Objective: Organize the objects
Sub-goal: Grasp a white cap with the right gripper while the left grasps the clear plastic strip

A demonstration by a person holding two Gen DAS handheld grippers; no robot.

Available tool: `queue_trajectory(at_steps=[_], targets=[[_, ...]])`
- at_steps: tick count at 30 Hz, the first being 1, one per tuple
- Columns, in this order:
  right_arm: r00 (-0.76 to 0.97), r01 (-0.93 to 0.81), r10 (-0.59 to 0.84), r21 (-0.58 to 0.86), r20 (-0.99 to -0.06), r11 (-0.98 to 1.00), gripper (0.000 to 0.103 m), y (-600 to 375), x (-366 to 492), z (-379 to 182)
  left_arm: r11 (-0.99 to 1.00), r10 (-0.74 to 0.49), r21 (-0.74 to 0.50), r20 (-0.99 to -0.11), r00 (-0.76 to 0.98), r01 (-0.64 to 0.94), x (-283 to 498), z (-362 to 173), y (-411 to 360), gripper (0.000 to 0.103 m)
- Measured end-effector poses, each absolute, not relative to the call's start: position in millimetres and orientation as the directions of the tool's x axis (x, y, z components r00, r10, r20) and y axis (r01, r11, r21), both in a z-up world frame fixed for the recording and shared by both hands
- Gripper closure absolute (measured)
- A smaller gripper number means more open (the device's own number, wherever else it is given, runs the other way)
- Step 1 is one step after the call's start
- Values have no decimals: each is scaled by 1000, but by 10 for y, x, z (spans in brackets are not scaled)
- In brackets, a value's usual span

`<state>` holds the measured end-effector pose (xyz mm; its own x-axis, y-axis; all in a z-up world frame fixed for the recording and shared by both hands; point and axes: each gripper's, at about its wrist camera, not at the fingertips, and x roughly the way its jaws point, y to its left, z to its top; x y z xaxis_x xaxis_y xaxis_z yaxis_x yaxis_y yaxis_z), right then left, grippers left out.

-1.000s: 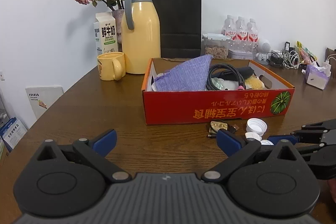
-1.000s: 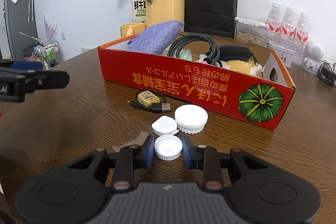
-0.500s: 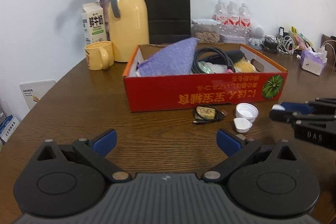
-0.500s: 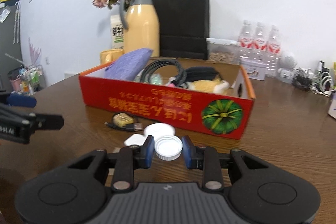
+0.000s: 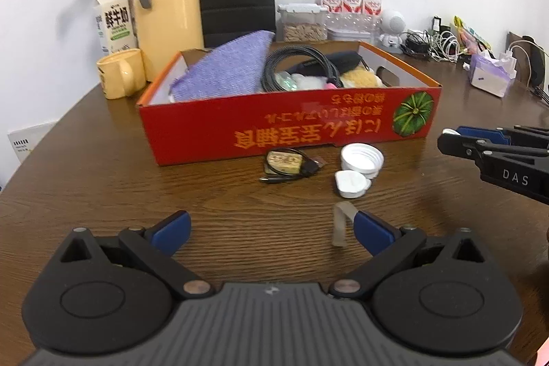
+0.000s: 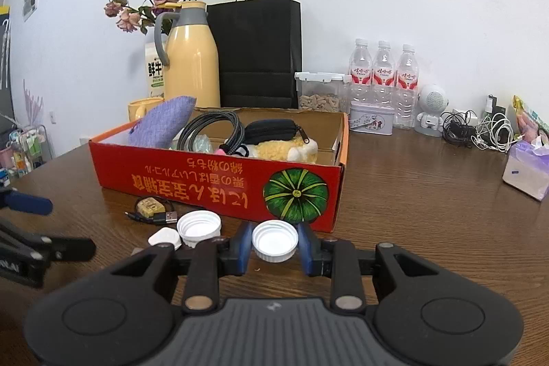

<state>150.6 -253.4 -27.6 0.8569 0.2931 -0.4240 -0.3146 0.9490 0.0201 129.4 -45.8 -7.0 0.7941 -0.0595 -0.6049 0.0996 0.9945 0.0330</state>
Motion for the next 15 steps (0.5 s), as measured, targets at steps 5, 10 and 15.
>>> queue_trajectory(at_steps=[5, 10, 15], targets=[[861, -322, 300, 14, -411, 946, 76, -2527, 1479, -271, 992, -84, 23, -613, 786, 124, 1330, -98, -582, 0], [863, -325, 306, 22, -403, 945, 76, -2533, 1466, -263, 989, -101, 18, -632, 769, 145, 1424, -157, -696, 6], [864, -328, 310, 23, -396, 944, 76, -2540, 1456, -261, 989, -115, -8, -651, 750, 145, 1570, -222, -786, 31]])
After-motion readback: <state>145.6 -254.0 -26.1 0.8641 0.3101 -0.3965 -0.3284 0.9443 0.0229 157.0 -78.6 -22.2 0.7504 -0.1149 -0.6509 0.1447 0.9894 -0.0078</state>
